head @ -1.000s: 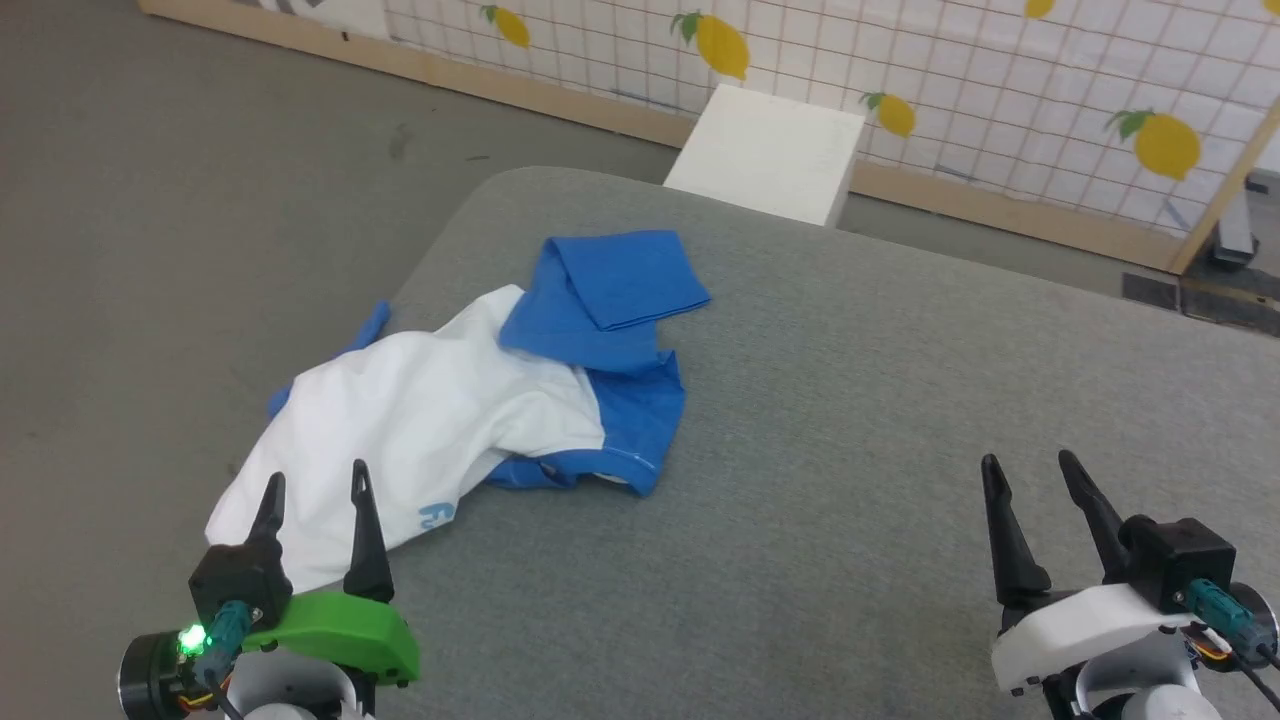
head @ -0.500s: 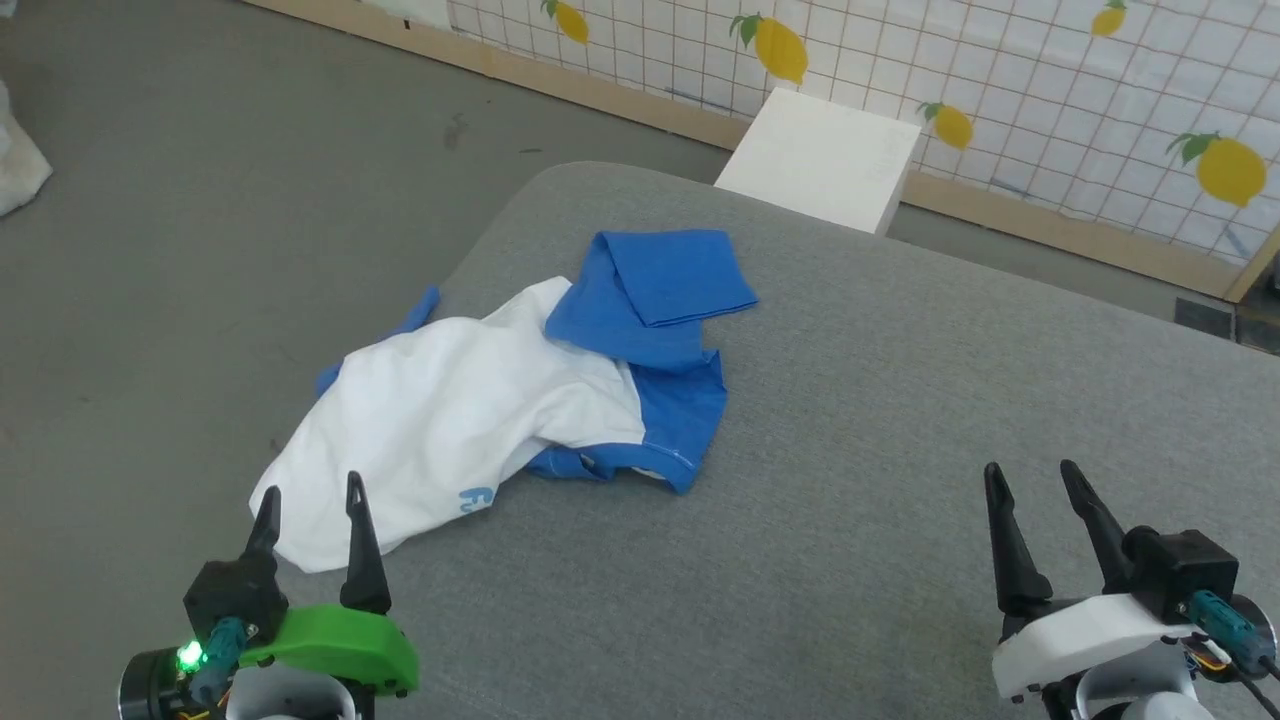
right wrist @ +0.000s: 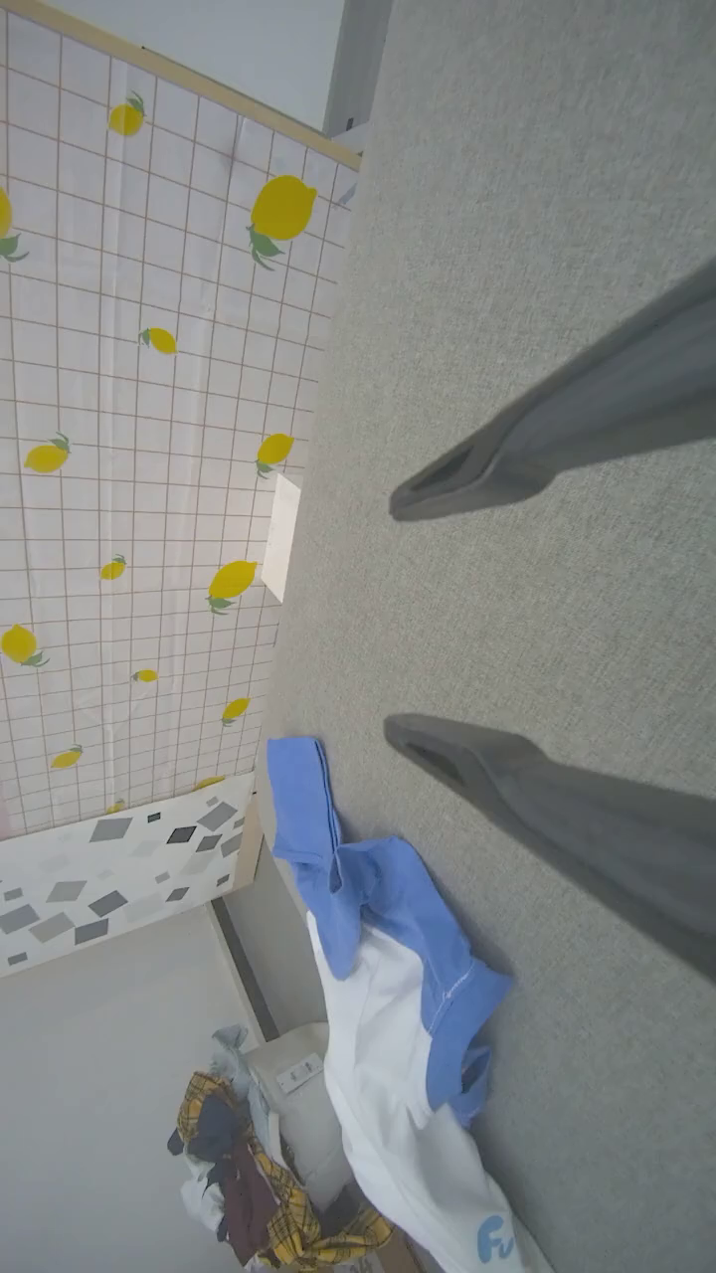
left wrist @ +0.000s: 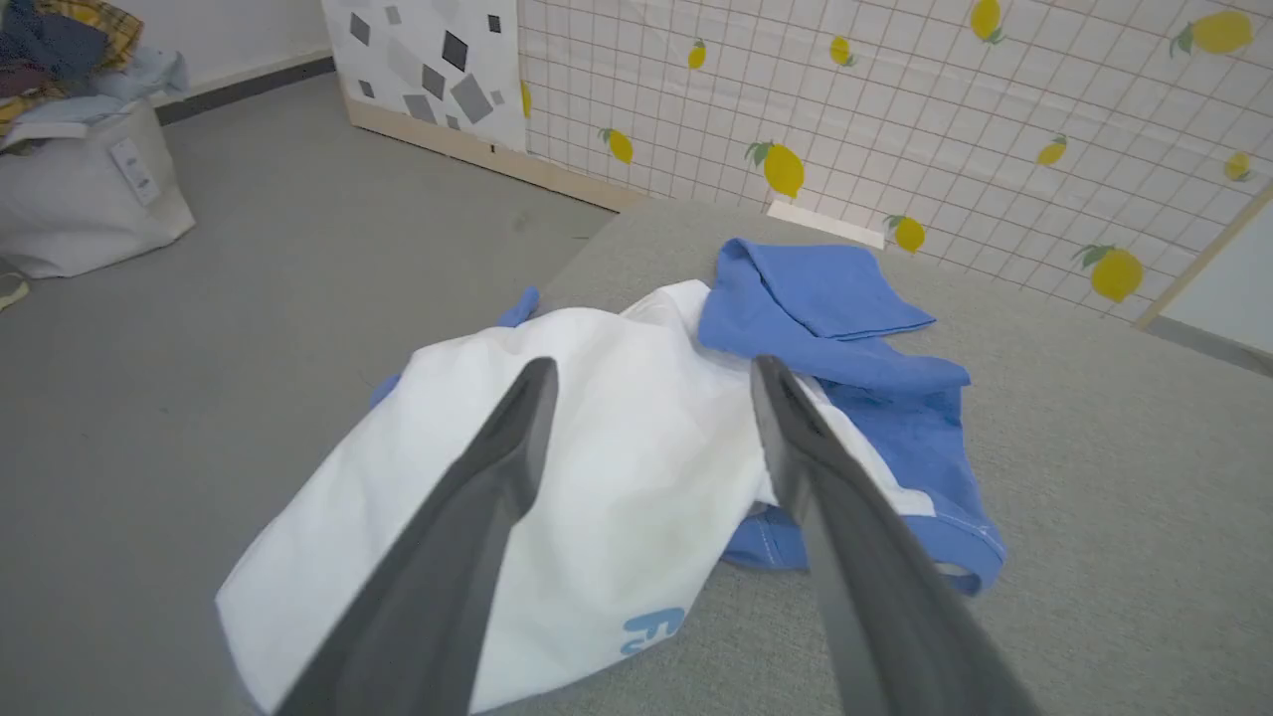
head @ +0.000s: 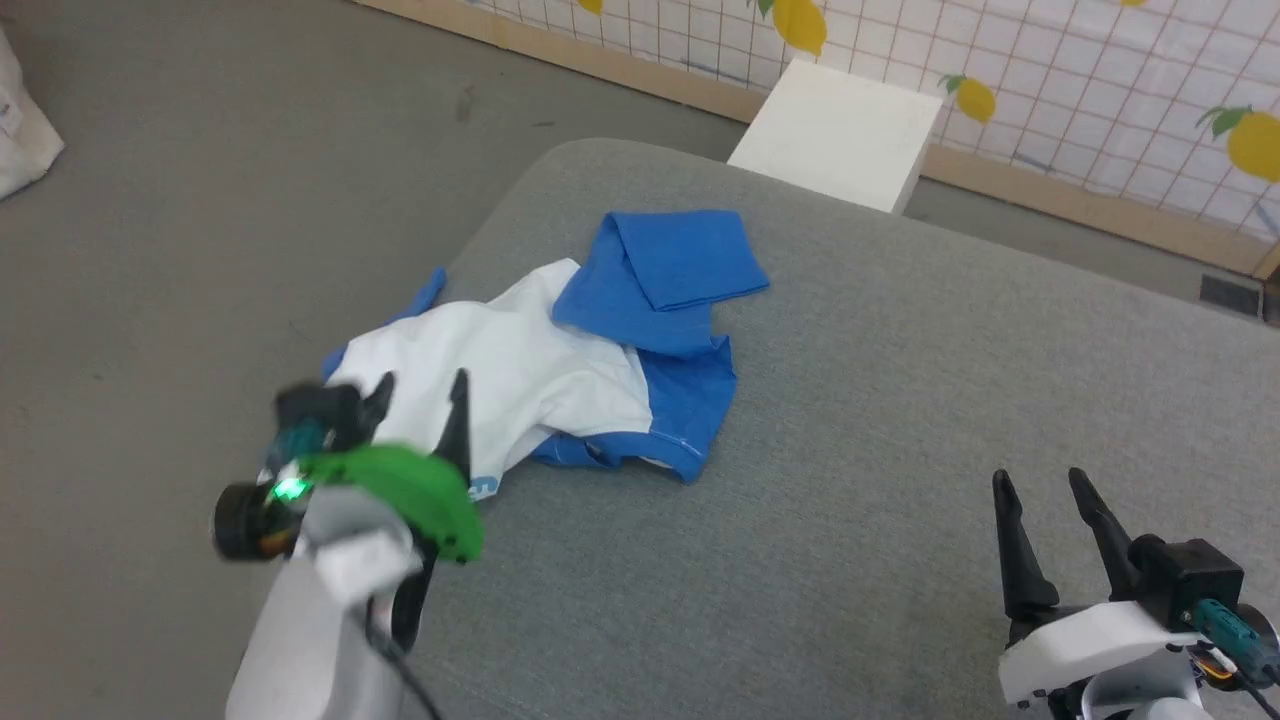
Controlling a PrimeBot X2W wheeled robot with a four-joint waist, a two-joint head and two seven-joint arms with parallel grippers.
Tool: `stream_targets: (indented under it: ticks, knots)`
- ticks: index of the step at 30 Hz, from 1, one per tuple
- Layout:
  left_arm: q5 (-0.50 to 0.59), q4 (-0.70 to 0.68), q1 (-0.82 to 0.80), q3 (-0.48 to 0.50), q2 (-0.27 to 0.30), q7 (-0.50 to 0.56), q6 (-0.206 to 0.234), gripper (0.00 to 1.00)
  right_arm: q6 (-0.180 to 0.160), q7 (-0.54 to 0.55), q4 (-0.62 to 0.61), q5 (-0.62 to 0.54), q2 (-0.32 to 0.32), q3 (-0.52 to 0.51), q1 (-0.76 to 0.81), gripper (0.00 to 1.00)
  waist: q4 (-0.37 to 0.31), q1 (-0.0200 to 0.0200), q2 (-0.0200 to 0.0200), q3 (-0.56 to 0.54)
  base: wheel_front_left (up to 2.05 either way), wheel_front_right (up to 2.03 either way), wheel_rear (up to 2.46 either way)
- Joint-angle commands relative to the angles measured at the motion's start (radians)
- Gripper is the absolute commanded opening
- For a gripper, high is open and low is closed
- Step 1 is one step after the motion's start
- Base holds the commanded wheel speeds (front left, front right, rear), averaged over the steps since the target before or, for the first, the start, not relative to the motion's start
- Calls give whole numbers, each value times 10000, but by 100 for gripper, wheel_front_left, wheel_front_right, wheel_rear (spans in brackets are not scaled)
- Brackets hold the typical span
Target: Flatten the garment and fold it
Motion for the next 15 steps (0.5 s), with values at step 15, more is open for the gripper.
stream_targets:
  ticks: [15]
  knots:
    - [-1195,3121,-3433,-2025,1021,6439,-616,100,-14,-140,-175,-473,-1,-608,-366,100,-1068,0,0,1563,0,0,0]
